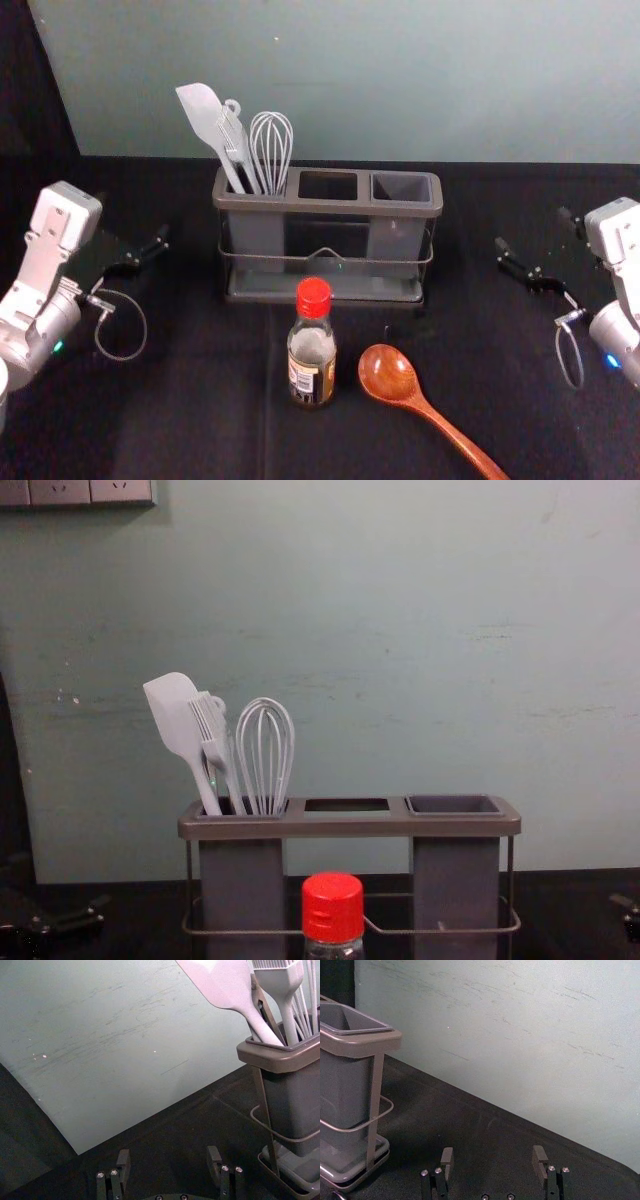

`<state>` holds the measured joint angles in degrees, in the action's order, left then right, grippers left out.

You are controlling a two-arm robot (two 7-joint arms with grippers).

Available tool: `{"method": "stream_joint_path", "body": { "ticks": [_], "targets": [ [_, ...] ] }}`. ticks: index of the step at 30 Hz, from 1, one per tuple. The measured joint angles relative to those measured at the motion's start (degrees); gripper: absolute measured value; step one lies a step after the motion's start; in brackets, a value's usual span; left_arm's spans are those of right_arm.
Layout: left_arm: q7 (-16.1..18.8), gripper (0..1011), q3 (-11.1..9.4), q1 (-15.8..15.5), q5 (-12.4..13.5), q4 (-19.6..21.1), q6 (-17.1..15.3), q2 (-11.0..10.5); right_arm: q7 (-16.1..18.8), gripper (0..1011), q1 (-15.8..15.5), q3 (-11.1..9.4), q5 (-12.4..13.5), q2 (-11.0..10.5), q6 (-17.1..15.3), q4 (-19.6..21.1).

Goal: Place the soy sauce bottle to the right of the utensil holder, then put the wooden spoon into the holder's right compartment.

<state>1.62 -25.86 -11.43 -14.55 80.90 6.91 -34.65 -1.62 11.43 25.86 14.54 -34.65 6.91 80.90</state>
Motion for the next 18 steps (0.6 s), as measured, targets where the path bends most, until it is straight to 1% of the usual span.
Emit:
{"method": "stream_joint_path", "body": {
  "ticks": [18],
  "targets": [
    [0.0,1005,0.0,0.0,0.0,0.0,0.0,0.0,0.0,1004,0.0,0.0,0.0,0.0,0.0,0.0]
  ]
}}
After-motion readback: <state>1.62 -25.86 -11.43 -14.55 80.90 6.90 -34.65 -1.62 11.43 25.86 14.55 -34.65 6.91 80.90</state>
